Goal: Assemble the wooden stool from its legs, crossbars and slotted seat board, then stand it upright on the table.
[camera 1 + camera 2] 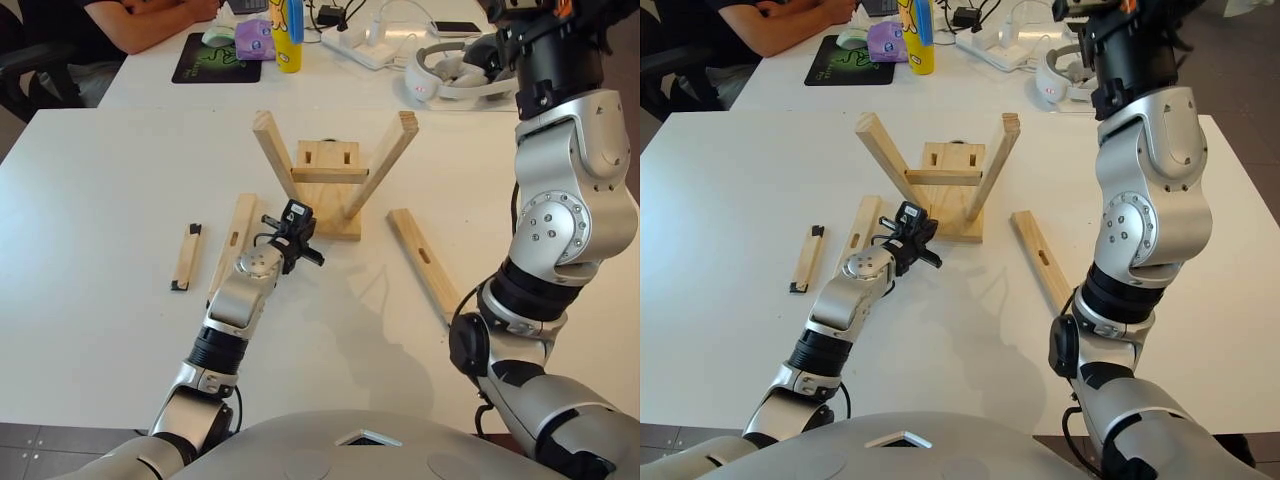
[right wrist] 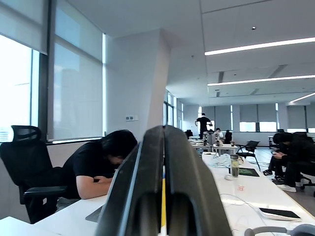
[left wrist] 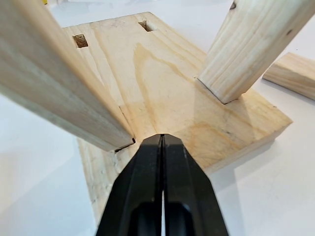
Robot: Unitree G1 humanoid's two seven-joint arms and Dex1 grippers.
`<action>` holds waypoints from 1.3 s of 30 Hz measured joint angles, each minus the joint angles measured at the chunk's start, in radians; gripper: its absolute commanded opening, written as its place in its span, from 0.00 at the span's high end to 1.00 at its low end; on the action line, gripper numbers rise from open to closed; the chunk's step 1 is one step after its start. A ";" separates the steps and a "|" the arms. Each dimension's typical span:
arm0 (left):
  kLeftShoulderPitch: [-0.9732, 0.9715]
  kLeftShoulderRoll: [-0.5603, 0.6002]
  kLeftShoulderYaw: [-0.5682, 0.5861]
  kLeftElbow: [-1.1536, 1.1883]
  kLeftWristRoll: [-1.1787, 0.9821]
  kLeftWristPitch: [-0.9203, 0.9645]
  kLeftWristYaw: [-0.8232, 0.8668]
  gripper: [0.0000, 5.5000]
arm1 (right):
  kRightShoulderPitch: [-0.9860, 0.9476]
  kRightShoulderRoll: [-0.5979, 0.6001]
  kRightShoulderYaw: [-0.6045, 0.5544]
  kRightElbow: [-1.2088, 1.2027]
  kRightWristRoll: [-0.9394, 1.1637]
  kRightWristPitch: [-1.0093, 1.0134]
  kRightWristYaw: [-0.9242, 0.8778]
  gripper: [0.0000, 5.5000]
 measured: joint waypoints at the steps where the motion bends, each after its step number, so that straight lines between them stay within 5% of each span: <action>1: 0.000 -0.002 0.000 0.000 0.000 0.001 0.000 1.00 | 0.000 0.005 0.015 -0.001 0.000 0.015 -0.005 1.00; 5: -0.003 -0.005 0.001 -0.001 -0.001 0.002 -0.004 1.00 | 0.101 -0.003 0.175 0.032 -0.022 0.266 -0.032 1.00; 10: -0.019 0.002 0.010 0.001 -0.009 0.044 -0.027 1.00 | 0.161 0.012 0.193 -0.030 -0.020 0.342 -0.080 1.00; 15: -0.032 0.006 0.029 0.014 -0.019 0.041 -0.042 1.00 | 0.085 0.060 -0.020 0.029 0.041 0.168 -0.117 1.00; 19: -0.027 0.008 0.046 0.003 -0.026 0.051 -0.041 1.00 | 0.007 -0.038 -0.164 0.187 0.061 0.042 -0.090 1.00; 26: -0.006 0.080 0.065 -0.118 -0.032 0.119 -0.075 1.00 | 0.176 -0.157 0.073 0.731 -0.069 -0.233 0.309 1.00; 31: -0.004 0.271 0.046 -0.197 -0.080 0.106 -0.305 1.00 | 0.180 -0.156 0.166 1.061 -0.153 -0.491 0.480 1.00; 39: -0.002 0.379 -0.037 -0.125 -0.041 0.081 -0.412 1.00 | 0.130 -0.126 0.192 1.190 -0.175 -0.649 0.623 1.00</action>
